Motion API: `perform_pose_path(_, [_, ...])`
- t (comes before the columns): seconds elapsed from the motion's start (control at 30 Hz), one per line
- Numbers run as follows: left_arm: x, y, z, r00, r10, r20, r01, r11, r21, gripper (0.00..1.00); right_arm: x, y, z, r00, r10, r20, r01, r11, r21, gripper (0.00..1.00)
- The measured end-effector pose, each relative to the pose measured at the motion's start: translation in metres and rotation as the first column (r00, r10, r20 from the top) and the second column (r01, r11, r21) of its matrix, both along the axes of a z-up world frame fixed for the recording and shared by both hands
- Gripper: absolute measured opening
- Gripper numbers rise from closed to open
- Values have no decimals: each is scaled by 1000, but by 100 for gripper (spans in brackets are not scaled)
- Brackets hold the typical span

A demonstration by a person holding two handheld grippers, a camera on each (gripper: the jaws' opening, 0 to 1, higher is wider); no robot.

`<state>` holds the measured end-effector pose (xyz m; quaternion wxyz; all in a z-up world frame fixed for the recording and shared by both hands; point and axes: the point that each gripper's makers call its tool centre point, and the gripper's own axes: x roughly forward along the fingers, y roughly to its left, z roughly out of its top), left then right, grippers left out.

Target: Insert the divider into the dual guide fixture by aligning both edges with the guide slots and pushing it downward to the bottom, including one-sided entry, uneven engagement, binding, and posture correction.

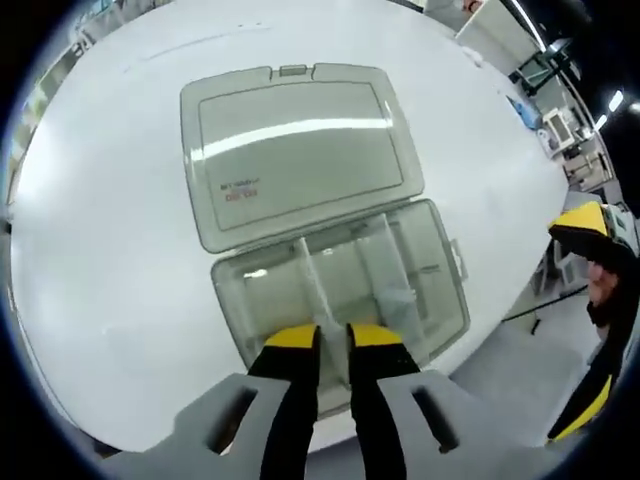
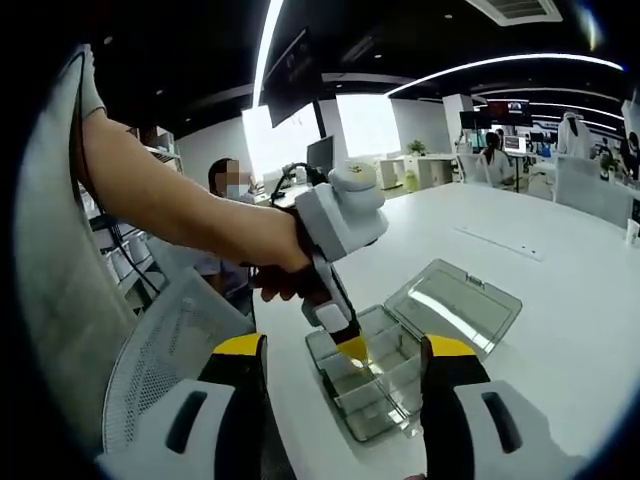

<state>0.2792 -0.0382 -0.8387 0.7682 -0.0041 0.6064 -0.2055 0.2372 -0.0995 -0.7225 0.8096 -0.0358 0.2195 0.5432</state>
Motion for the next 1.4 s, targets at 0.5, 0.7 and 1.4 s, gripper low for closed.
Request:
perform_pose_path(0.5, [0, 2, -3, 998, 56, 7, -56, 997, -57, 6, 1, -4, 1, 1000, -6, 3, 6, 1000, -13, 58])
perform_pose_path(0.7, [0, 3, -3, 997, 80, 13, -79, 992, -97, 7, 1, -9, 1, 1000, -16, 5, 16, 1000, -25, 59])
perform_pose_path(1.4, [-14, -14, 75, 949, 80, 304, 71, 887, -456, 31, 2, -49, -1, 998, -42, 47, 46, 996, -73, 64])
